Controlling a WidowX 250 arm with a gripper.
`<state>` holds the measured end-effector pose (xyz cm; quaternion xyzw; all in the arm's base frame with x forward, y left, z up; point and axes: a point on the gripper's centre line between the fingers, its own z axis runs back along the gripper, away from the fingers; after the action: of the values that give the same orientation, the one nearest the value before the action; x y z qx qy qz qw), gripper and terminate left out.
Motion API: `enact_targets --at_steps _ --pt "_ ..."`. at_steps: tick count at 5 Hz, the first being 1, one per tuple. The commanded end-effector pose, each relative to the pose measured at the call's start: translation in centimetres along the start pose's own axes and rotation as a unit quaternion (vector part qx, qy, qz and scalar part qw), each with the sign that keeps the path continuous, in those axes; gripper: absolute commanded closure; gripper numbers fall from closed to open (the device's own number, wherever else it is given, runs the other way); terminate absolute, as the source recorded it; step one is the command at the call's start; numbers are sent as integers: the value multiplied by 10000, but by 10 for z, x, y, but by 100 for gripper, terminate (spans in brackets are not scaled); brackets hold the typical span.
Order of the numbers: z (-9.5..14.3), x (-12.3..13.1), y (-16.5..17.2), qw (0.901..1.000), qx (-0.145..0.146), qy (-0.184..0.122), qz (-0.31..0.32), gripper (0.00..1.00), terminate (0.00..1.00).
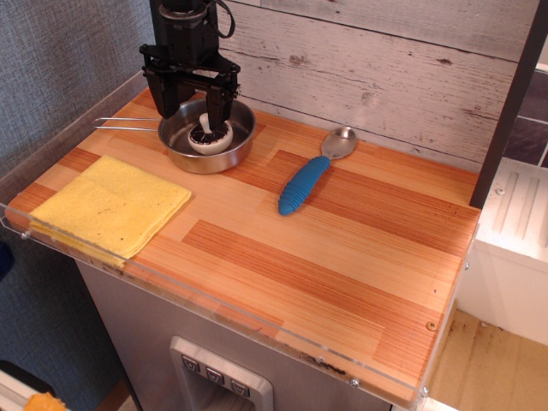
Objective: Put the mushroom on the yellow rag.
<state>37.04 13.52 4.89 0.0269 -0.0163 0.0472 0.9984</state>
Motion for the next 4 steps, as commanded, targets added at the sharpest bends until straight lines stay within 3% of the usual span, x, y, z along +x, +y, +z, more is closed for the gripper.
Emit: enact_targets --at_steps 1,2,3,4 --pt "4 6 2 9998 104 -147 -41 0 0" --pt "-1 7 0 9999 138 -90 -48 0 0" --pt "-5 9 -2 9998 174 -66 -95 100 0" --pt "-4 11 -2 9997 204 -98 -104 100 0"
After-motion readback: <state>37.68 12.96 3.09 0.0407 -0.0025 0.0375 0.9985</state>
